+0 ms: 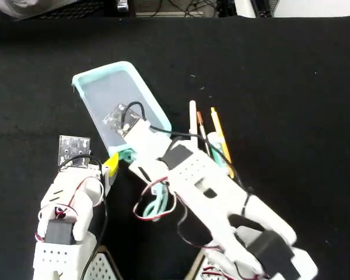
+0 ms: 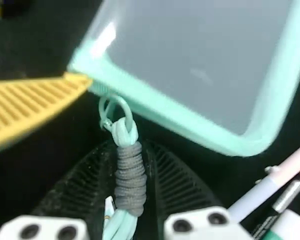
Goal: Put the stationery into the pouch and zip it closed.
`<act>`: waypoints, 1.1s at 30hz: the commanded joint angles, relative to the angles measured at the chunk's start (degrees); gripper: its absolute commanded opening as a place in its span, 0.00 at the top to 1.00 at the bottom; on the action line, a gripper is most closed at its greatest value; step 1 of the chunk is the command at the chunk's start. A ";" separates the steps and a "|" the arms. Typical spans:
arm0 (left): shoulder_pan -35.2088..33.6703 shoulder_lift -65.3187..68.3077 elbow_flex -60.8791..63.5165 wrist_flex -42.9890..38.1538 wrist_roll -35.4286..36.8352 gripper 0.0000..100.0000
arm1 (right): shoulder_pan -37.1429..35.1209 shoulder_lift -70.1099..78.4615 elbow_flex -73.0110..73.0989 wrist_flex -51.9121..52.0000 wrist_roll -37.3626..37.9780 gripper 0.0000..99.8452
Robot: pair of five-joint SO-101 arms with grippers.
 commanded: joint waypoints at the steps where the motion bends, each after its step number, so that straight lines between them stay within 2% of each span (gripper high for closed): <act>1: -0.57 -0.26 0.92 -1.32 -0.35 0.76 | -0.53 -8.04 0.40 0.18 -0.09 0.99; 12: -3.82 2.37 1.01 -4.13 1.67 0.76 | -0.53 -14.81 4.00 0.26 -0.09 0.99; 24: -4.09 23.47 1.27 -25.49 1.58 0.76 | -0.62 -14.73 3.91 0.18 0.09 0.99; 28: -3.91 23.38 1.01 -26.73 -0.88 0.84 | -0.62 -14.46 4.00 -0.09 0.18 0.99; 31: -3.91 21.36 1.27 -26.55 -4.40 0.97 | -0.62 -14.46 4.00 -0.18 0.18 0.99; 33: -4.35 19.87 1.27 -25.41 -4.31 0.96 | -0.62 -14.46 4.00 -0.18 0.18 0.99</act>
